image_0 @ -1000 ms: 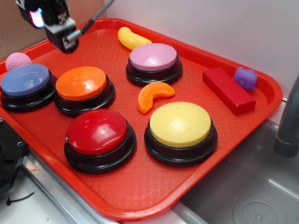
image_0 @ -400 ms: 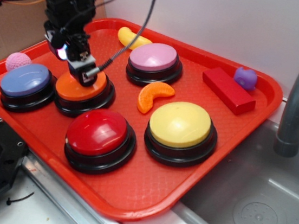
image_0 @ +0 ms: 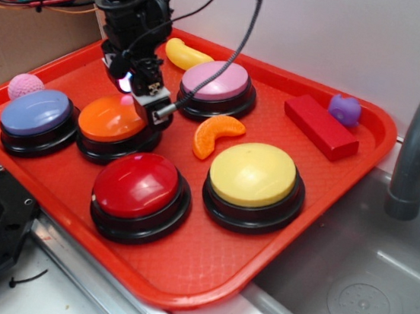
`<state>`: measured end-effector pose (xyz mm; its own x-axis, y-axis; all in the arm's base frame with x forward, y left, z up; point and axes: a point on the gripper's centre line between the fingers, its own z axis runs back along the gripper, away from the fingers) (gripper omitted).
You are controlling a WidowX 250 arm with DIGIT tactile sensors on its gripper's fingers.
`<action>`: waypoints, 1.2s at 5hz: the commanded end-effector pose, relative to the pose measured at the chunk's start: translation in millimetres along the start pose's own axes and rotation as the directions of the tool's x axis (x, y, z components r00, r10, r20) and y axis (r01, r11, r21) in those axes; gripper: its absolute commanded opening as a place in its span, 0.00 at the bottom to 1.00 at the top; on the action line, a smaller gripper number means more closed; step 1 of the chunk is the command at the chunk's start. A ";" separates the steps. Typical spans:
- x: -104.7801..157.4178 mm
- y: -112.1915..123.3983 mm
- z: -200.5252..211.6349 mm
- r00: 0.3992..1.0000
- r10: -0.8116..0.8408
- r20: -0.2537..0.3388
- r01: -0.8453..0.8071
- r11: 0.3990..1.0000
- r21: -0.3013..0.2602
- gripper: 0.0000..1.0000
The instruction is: Push the orange button.
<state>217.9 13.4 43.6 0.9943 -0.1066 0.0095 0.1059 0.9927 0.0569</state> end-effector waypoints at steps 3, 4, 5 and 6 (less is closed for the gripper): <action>-5.2 20.8 52.4 0.999 0.048 -0.015 -0.048 0.999 -0.006 1.00; -7.9 23.9 66.2 0.998 0.061 -0.021 -0.060 0.998 0.014 1.00; -10.1 28.8 79.4 0.995 0.094 -0.038 -0.094 0.996 0.011 1.00; -11.2 30.3 85.5 0.990 0.129 -0.052 -0.126 0.991 0.050 1.00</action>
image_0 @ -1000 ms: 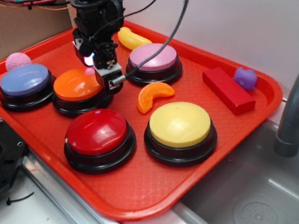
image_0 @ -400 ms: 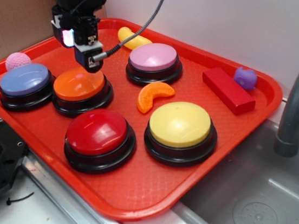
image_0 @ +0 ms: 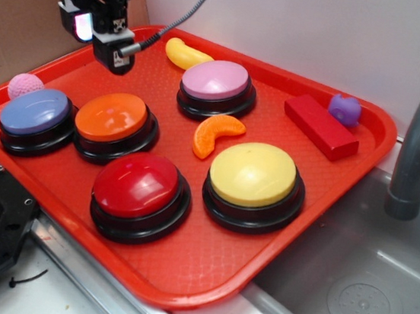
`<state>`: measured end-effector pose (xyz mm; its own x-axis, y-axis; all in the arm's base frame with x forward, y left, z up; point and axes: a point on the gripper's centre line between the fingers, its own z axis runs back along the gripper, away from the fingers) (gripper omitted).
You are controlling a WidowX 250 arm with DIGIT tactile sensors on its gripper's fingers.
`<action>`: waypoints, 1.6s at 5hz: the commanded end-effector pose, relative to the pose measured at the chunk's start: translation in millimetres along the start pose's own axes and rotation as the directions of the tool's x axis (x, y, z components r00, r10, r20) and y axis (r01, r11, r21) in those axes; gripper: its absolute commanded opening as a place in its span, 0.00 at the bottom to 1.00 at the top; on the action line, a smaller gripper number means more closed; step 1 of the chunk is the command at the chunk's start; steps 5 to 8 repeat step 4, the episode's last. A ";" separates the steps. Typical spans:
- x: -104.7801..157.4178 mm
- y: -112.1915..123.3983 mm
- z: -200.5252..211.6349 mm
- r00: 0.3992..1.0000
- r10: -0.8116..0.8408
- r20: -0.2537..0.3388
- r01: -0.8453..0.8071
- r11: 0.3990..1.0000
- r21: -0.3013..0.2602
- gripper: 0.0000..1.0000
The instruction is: Push the orange button.
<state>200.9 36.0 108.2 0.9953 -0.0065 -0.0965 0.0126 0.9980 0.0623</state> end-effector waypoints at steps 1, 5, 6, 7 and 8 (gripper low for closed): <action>0.5 1.8 31.8 0.996 0.071 0.063 -0.075 0.994 0.073 1.00; -16.3 -1.2 57.3 0.984 0.069 0.165 -0.072 0.997 0.012 1.00; -16.3 -1.2 57.3 0.984 0.069 0.165 -0.072 0.997 0.012 1.00; -16.3 -1.2 57.3 0.984 0.069 0.165 -0.072 0.997 0.012 1.00; -16.3 -1.2 57.3 0.984 0.069 0.165 -0.072 0.997 0.012 1.00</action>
